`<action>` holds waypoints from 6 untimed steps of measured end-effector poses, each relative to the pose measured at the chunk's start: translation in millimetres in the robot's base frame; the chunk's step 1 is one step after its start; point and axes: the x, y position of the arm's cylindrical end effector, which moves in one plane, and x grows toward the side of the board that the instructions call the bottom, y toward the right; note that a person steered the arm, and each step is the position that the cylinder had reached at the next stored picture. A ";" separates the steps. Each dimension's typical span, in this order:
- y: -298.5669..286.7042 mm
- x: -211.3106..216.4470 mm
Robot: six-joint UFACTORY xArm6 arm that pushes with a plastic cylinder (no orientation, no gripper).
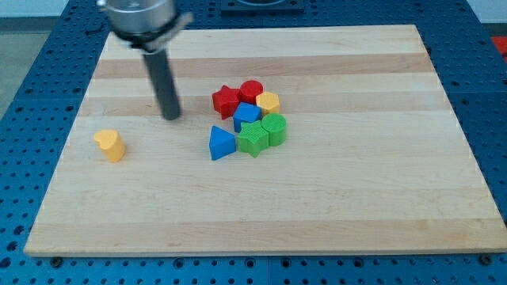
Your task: Slide the yellow heart right a bit
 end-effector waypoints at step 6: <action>-128.1 42.9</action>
